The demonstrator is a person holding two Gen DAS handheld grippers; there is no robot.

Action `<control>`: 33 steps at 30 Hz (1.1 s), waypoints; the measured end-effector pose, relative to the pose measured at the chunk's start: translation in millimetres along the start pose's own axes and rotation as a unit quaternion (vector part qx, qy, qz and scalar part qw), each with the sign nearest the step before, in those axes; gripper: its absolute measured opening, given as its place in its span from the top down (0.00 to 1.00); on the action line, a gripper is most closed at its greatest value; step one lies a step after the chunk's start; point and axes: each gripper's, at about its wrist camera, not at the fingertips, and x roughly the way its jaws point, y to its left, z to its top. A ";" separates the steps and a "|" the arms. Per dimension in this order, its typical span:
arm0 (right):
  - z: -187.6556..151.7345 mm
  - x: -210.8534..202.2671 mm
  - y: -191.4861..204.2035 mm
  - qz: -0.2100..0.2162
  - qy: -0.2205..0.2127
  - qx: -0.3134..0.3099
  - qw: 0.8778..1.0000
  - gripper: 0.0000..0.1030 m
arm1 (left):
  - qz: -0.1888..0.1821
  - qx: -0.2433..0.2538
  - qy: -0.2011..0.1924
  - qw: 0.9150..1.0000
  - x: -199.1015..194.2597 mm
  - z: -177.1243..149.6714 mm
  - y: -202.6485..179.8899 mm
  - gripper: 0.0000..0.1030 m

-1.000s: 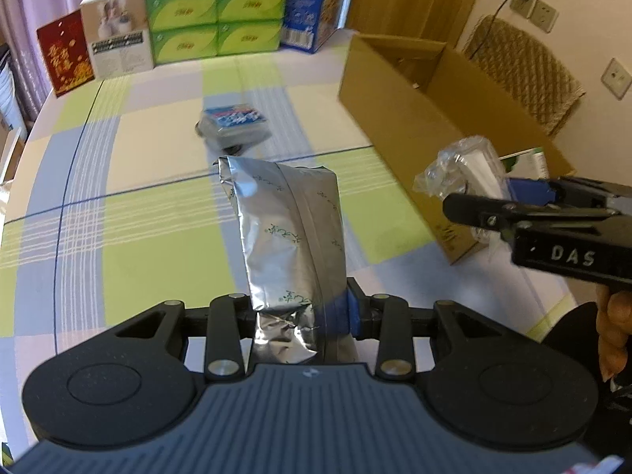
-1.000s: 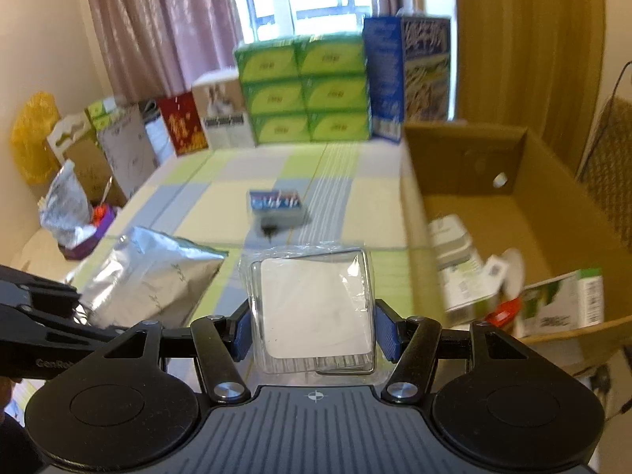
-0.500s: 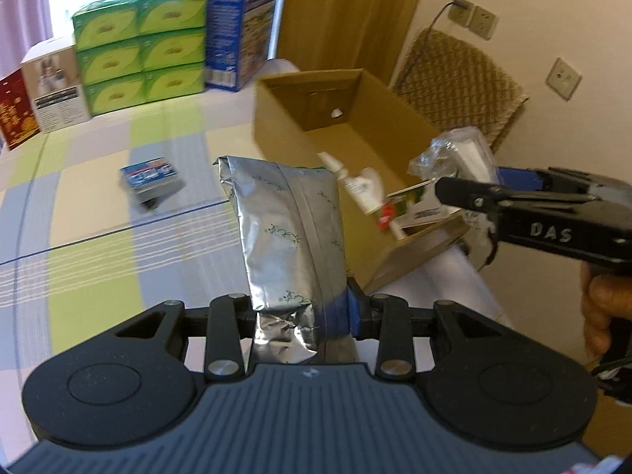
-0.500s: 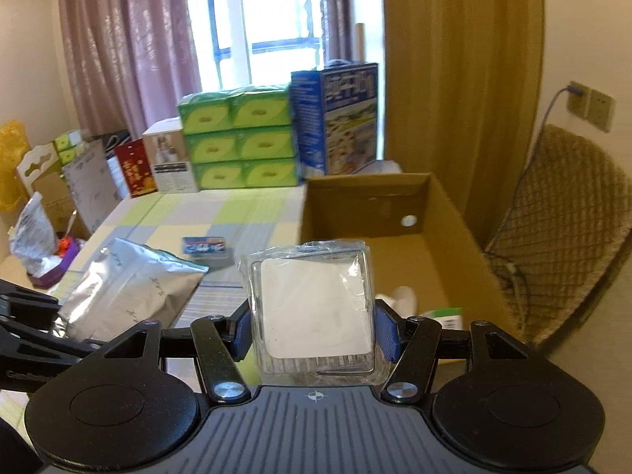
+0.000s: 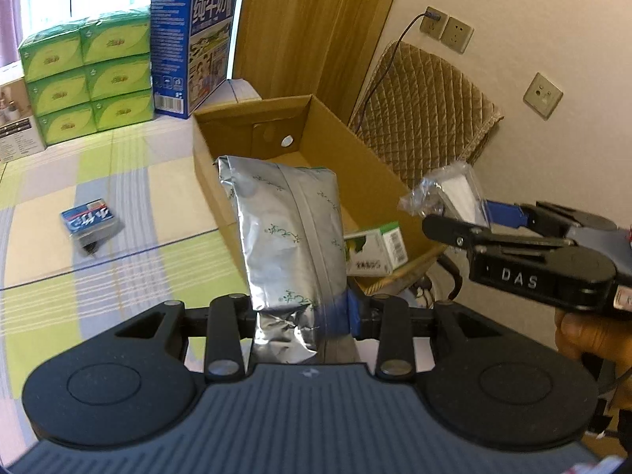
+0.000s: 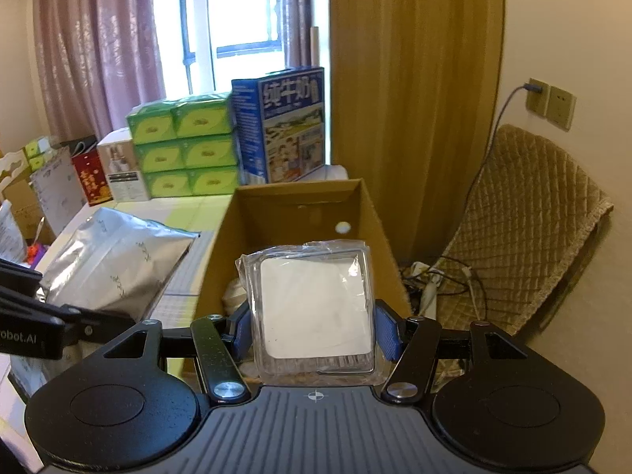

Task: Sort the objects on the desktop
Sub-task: 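Lift and carry the foil packet and plastic tray over the cardboard box with both tools, then open the left tool to drop the foil packet into the cardboard box while the right tool holds the tray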

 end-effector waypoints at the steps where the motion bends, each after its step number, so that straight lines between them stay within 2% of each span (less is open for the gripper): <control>1: 1.1 1.5 -4.1 0.000 0.001 0.001 1.000 0.44 | -0.001 -0.002 0.000 1.000 4.3 4.1 -2.3 0.70; 14: 19.1 36.3 -43.5 -0.008 0.011 0.005 1.000 0.44 | -0.008 -0.028 0.008 1.000 61.3 41.8 -7.2 0.70; 21: 26.9 66.3 -50.6 -0.006 0.022 -0.001 1.000 0.44 | -0.004 -0.051 0.011 0.999 87.6 57.9 3.7 0.70; 29: 31.6 93.7 -53.0 -0.006 0.032 -0.004 0.999 0.44 | -0.004 -0.052 0.014 0.999 113.7 68.5 9.3 0.70; 33: 33.0 101.7 -53.7 -0.008 0.034 -0.001 0.999 0.44 | -0.004 -0.061 0.004 0.998 121.2 75.1 12.9 0.71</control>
